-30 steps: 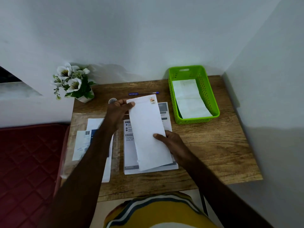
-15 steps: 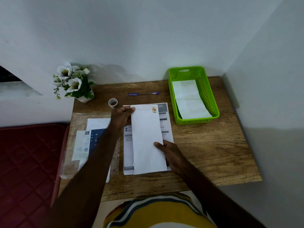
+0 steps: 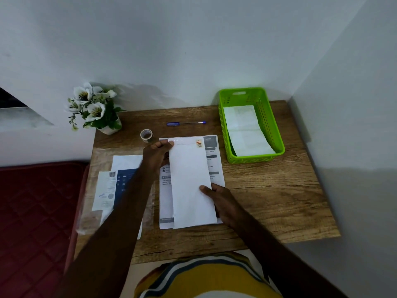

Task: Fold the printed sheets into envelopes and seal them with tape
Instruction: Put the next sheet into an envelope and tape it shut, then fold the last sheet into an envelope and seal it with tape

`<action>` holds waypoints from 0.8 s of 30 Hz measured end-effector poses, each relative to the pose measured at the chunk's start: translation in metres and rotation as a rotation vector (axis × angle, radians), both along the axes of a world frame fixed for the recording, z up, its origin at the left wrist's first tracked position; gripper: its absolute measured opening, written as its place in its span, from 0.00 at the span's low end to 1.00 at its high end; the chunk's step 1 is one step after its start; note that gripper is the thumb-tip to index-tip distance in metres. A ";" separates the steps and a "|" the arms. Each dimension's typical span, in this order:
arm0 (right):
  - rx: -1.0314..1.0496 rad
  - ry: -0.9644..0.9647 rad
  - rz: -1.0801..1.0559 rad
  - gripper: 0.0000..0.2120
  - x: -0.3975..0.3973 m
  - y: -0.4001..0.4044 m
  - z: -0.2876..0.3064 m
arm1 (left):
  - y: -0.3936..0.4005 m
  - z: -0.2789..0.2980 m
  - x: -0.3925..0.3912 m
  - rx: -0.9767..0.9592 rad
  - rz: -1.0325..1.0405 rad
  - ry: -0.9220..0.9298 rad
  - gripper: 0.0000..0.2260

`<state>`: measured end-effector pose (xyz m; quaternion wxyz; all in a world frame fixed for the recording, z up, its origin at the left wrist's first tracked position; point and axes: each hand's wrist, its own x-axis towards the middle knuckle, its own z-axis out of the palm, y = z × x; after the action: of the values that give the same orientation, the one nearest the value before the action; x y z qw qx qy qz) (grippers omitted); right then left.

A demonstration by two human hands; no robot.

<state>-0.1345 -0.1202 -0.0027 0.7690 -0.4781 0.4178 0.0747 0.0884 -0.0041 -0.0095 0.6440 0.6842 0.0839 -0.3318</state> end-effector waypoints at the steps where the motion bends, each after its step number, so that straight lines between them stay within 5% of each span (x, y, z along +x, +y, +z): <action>1: 0.022 -0.013 -0.024 0.11 0.000 -0.001 0.000 | -0.001 0.001 0.000 -0.012 0.017 0.016 0.08; 7: -0.032 -0.061 -0.057 0.13 -0.002 -0.010 0.014 | -0.007 0.015 0.002 -0.117 0.029 0.090 0.12; 13: -0.377 -0.216 -0.078 0.06 -0.001 -0.048 0.077 | -0.006 0.027 0.011 -0.226 -0.043 0.046 0.13; 18: -1.235 -0.131 -0.040 0.12 -0.001 -0.101 0.165 | 0.002 0.025 0.014 -0.188 -0.026 0.041 0.13; 21: -1.717 0.135 0.085 0.12 0.012 -0.119 0.191 | 0.005 0.022 0.011 -0.184 -0.015 0.051 0.12; 24: -1.823 0.436 0.366 0.10 0.042 -0.125 0.184 | 0.006 0.021 0.007 -0.150 -0.027 0.030 0.13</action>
<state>-0.0924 -0.2454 0.1809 -0.0176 -0.9268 0.3679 -0.0729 0.0958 0.0021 0.0119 0.6875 0.6302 0.0593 -0.3560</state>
